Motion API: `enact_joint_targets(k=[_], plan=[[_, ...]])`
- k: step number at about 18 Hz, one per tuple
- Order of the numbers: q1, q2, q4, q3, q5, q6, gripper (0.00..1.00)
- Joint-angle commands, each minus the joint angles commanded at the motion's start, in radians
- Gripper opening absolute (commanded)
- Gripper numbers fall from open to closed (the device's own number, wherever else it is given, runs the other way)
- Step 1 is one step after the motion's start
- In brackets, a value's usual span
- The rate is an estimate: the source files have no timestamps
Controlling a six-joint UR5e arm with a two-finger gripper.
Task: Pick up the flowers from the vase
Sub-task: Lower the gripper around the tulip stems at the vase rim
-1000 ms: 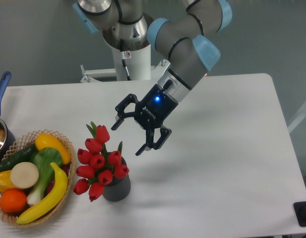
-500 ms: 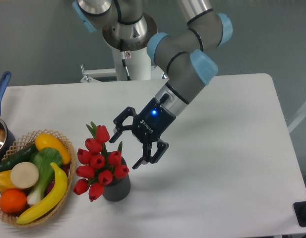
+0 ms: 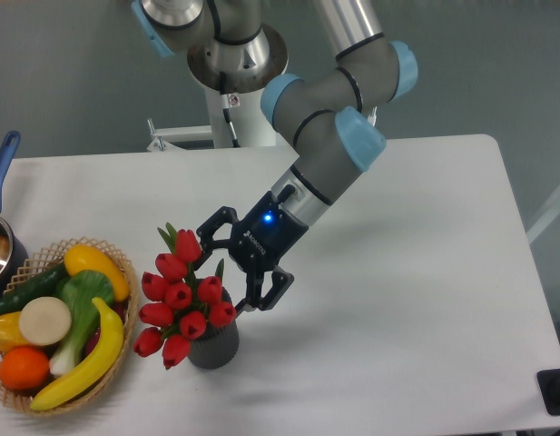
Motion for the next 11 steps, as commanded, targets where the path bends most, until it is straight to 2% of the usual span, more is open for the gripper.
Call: enact_joint_targets(k=[11], plan=[[-0.023,-0.020,-0.002,0.011,0.000,-0.002,1.00]])
